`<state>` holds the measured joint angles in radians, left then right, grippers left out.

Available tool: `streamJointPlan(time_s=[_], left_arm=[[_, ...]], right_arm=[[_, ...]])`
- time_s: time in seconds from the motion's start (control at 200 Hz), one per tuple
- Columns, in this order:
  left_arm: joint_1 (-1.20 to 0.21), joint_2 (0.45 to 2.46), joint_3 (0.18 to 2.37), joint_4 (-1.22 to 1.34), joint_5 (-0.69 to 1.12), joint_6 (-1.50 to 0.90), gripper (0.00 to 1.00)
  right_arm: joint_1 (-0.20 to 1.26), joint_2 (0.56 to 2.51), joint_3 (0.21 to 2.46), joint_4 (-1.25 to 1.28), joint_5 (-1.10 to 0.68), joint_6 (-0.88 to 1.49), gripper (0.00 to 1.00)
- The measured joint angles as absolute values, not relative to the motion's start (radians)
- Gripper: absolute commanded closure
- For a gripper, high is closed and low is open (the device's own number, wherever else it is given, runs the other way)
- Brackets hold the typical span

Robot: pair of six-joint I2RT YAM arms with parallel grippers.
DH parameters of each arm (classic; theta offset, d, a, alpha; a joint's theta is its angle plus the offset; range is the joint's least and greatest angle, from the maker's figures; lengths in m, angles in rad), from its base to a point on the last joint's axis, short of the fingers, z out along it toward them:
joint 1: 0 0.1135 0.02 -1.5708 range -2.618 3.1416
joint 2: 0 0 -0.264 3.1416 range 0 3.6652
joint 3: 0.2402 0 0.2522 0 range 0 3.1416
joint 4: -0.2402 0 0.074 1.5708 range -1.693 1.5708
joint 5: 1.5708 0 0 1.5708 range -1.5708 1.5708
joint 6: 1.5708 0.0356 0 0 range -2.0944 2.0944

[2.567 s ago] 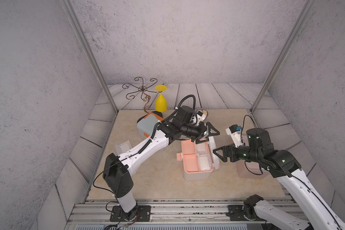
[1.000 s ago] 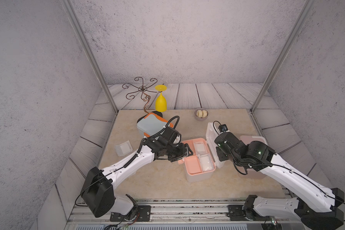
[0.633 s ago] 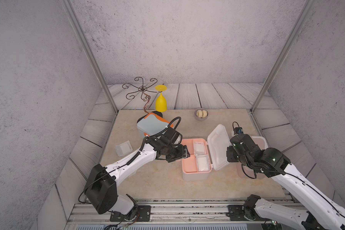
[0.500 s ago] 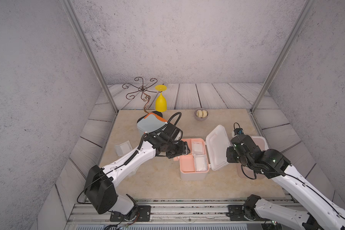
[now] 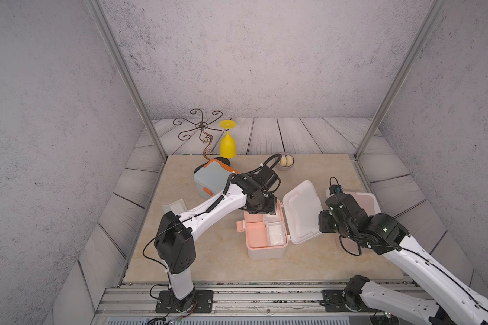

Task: Open first aid kits and take out gauze
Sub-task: Pick up the gauze from the first aid kit.

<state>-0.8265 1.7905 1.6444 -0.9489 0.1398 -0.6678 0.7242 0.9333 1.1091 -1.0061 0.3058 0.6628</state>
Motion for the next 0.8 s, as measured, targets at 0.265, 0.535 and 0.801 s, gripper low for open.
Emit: streamJointPlan(time_s=[0.265, 0.535, 0.801], left_arm=[[-0.826, 1.815, 1.647, -0.960, 0.130, -0.653, 0.63], [-0.826, 1.815, 1.623, -0.953, 0.136, -0.658, 0.78], [-0.826, 1.815, 1.622, -0.951, 0.136, -0.653, 0.91]], right_arm=[[0.722, 0.920, 1.092, -1.003, 0.306, 0.662, 0.84], [0.722, 0.893, 1.026, -0.986, 0.329, 0.663, 0.91], [0.722, 0.888, 1.018, -0.986, 0.381, 0.658, 0.94]])
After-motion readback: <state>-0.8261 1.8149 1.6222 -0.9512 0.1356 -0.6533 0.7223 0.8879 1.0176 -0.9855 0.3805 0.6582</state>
